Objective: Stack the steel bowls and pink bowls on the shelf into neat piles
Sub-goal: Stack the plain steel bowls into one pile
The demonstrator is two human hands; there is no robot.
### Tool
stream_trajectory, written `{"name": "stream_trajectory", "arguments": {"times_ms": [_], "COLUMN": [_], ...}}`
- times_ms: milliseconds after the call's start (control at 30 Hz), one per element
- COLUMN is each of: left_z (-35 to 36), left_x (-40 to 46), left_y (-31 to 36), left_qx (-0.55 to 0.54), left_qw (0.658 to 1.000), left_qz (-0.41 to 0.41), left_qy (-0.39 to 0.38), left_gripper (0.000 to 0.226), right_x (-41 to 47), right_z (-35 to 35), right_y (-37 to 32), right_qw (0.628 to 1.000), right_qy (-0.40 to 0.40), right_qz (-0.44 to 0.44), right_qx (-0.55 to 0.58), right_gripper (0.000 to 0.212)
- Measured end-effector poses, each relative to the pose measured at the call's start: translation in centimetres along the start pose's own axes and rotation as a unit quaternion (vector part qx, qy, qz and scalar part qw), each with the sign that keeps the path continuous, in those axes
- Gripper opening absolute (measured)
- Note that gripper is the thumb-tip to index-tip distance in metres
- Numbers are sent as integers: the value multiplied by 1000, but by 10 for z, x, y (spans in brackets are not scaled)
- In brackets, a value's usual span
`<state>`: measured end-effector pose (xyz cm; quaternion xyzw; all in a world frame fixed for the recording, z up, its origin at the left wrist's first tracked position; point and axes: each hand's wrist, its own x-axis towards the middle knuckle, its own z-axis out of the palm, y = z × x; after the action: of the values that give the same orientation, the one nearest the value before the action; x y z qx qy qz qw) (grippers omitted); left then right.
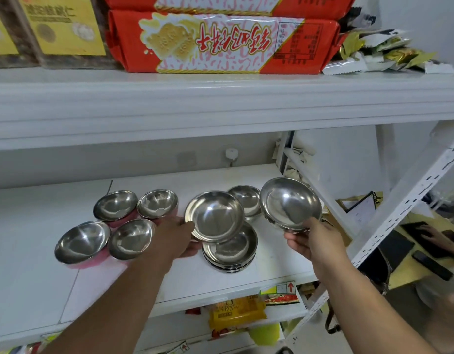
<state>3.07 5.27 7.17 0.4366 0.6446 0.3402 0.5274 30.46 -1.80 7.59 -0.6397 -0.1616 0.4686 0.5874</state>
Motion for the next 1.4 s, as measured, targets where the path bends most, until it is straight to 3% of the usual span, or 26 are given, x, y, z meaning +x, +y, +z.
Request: {"name": "stream_trajectory", "arguments": {"times_ms": [333, 567, 700, 900, 1067, 1400], "left_z": [18, 24, 23, 19, 15, 0], "left_x": [-15, -9, -10, -9, -9, 17], "left_y": [-10, -13, -19, -29, -32, -9], "left_qx": [101, 83, 117, 84, 71, 4], "left_qw": [995, 996, 993, 996, 997, 998], "left_qz": [10, -28, -13, -5, 0, 42], "left_qy": [-10, -23, -17, -11, -18, 38], "left_gripper": [18, 16, 19, 23, 25, 24], "right_x": [-23, -21, -20, -20, -21, 8], "right_z": [12, 24, 34, 48, 52, 33], "right_y": [-10, 1, 8, 15, 20, 17], "right_qw": [998, 991, 982, 969, 961, 974], "right_qy": [-58, -108, -134, -164, -165, -70], "right_qz": [-11, 18, 23, 33, 27, -14], "right_qx": [-10, -82, -134, -183, -219, -216], "right_gripper": [20, 22, 23, 18, 7, 31]}}
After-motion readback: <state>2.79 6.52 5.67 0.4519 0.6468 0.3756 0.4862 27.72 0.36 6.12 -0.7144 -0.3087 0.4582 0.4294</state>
